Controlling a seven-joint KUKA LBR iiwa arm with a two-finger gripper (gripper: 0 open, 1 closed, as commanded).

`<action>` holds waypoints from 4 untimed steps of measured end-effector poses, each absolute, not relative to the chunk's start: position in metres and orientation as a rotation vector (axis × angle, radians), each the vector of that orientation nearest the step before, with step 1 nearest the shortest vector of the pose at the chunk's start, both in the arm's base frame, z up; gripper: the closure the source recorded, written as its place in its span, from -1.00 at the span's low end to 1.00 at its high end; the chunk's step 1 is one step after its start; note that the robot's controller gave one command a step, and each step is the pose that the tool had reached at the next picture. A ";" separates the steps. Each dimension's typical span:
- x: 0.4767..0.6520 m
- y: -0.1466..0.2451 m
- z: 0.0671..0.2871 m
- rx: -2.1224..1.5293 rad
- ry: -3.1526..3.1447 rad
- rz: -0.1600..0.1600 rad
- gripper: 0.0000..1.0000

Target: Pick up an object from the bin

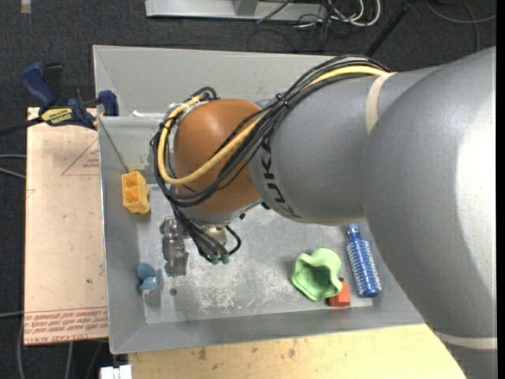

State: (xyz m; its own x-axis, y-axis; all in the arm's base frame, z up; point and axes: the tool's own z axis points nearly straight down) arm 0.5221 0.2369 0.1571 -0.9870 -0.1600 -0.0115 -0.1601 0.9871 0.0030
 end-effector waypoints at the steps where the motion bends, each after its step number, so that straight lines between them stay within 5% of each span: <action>1: 0.519 0.236 0.152 -0.253 3.131 0.001 -1.00; 2: 0.500 0.247 0.067 -0.099 3.148 -0.002 -1.00; 3: 0.503 0.247 0.071 -0.095 3.141 0.002 1.00; 4: 0.500 0.248 0.198 -0.082 3.131 0.008 1.00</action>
Offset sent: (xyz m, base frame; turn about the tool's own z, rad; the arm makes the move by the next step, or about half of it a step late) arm 0.0000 0.0000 0.0000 0.0000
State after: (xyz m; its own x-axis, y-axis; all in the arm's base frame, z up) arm 0.4997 0.2476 0.1979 -0.9986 -0.0521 -0.0094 -0.0522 0.9986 0.0050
